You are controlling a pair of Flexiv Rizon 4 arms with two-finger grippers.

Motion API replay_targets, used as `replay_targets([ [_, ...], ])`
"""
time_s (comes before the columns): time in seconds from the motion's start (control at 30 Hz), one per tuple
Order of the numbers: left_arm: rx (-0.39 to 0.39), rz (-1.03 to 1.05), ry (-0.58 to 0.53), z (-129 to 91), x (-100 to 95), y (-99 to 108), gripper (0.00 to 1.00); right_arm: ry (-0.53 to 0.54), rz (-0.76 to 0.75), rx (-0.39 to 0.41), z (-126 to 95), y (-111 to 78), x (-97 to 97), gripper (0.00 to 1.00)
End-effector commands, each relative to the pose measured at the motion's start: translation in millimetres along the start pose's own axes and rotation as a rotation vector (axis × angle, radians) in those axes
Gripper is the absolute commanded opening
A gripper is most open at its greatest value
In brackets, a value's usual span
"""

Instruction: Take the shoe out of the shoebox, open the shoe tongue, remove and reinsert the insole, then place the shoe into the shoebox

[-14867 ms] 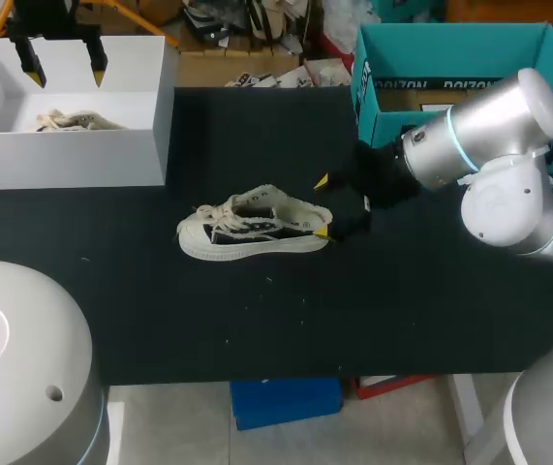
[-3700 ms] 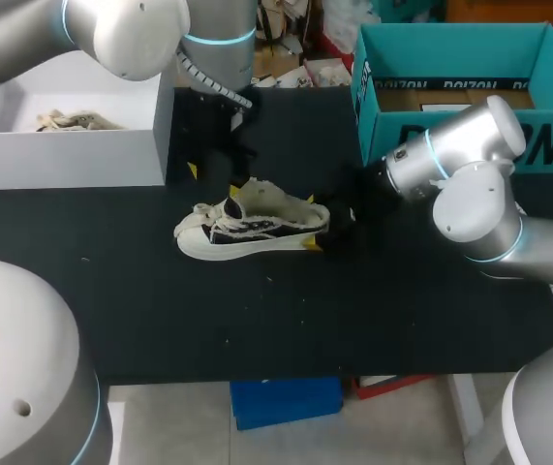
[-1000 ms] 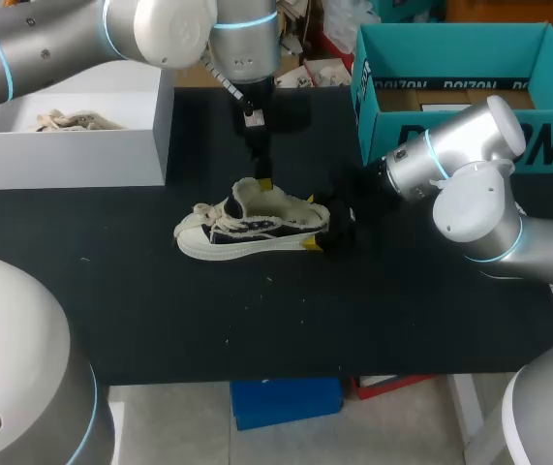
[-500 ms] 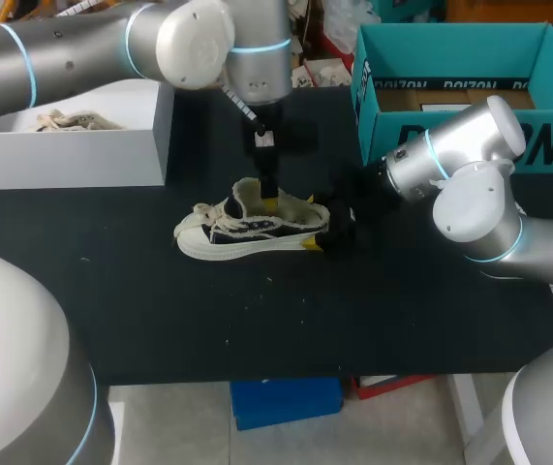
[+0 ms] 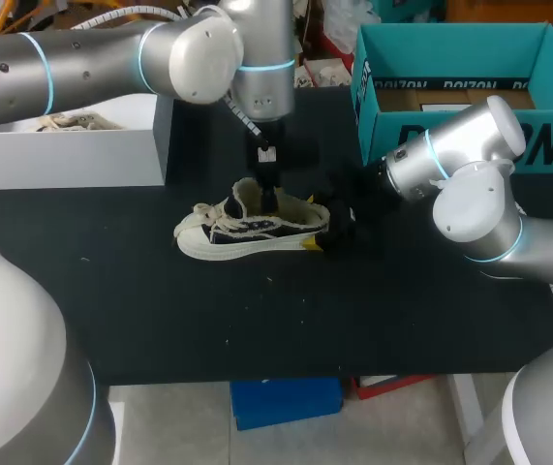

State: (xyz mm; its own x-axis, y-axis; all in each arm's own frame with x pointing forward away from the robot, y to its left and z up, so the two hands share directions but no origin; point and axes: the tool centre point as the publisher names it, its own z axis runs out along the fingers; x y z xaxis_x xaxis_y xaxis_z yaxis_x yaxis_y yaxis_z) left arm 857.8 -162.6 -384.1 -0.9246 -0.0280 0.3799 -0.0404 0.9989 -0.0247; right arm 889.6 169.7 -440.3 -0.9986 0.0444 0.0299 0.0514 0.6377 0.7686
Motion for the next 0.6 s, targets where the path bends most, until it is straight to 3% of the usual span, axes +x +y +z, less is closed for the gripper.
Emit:
replay_targets([
  [0.03,0.0,-0.001,0.008,8.4,-2.2,-2.7,0.0,0.0,0.001,0.001,1.1,-1.0,-0.7,0.0],
  [0.6,-0.003,-0.02,0.024,28.2,1.6,1.8,0.0,0.0,0.001,0.001,1.1,-1.0,-0.7,0.0],
])
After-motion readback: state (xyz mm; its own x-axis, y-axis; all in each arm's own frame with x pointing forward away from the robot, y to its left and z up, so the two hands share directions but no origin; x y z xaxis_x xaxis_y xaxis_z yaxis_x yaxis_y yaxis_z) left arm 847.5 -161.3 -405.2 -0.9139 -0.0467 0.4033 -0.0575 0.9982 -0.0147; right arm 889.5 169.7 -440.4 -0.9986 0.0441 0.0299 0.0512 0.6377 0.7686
